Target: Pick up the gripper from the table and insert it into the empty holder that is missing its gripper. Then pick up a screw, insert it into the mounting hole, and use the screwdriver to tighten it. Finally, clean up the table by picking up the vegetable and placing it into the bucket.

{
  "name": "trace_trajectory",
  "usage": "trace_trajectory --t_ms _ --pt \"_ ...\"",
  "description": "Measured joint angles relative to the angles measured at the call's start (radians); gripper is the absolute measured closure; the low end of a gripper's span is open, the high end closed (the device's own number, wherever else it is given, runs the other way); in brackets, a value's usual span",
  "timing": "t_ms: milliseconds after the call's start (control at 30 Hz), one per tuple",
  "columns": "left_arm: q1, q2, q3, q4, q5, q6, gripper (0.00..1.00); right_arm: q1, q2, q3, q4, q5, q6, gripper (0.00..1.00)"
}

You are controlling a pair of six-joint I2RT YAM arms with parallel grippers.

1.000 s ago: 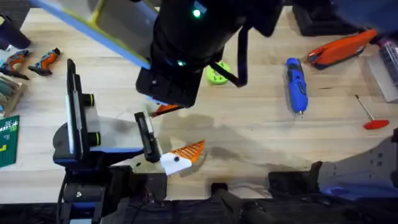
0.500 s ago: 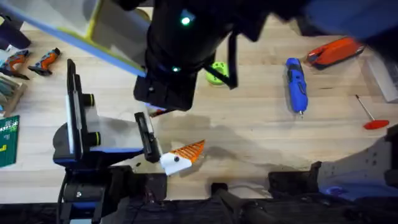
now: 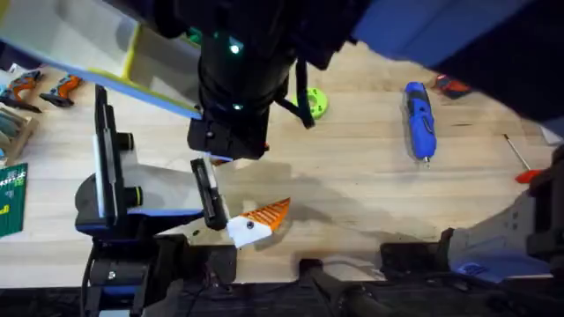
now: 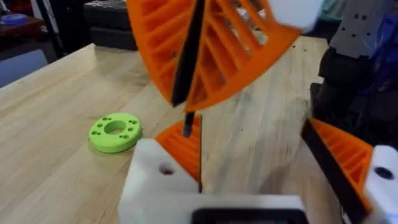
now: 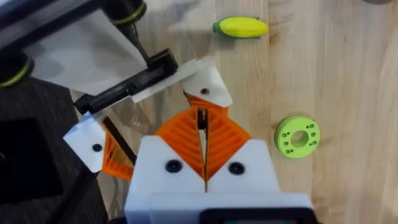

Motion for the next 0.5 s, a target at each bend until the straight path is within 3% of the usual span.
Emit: trace_trajectory --t_ms 500 --pt "0.000 0.000 0.000 0.000 0.000 0.000 0.015 0.000 0.005 0.000 0.004 0.000 -0.012 0.995"
